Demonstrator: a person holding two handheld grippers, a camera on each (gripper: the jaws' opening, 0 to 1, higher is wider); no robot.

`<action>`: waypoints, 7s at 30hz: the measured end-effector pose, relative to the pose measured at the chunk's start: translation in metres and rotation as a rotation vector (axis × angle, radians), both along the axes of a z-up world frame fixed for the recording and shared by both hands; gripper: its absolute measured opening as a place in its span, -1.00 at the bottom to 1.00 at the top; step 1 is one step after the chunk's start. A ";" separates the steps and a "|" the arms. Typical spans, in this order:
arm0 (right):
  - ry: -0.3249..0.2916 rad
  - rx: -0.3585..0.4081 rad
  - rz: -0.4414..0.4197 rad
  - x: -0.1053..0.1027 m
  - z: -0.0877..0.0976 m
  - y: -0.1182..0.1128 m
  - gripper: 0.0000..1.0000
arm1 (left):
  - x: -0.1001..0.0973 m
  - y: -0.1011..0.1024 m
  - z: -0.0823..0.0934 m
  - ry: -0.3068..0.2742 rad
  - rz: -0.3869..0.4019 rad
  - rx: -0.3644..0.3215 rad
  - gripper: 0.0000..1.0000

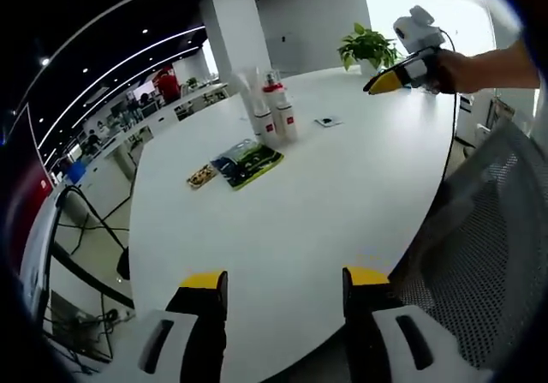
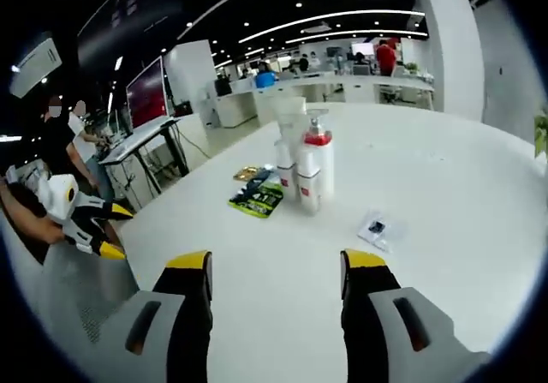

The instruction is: Arrange the skincare products in the storage area until every visible bottle or jar stands upright without overlapping.

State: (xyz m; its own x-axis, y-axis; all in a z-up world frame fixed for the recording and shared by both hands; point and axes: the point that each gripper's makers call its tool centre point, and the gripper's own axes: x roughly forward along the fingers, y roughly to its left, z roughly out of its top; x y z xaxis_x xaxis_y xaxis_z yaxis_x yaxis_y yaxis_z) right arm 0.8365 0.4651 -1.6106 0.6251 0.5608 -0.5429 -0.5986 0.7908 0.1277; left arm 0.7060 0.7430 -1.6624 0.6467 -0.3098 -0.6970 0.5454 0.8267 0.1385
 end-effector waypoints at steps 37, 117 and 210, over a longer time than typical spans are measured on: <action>0.155 -0.575 0.427 0.116 -0.073 -0.058 0.40 | -0.002 0.001 -0.009 0.044 -0.002 0.026 0.12; 0.016 -0.399 0.470 0.038 -0.038 -0.014 -0.37 | -0.005 0.006 -0.008 0.041 -0.006 0.080 0.06; 0.449 0.797 0.311 -0.152 0.058 0.176 -0.89 | -0.018 -0.099 0.122 0.346 0.066 -1.345 -0.97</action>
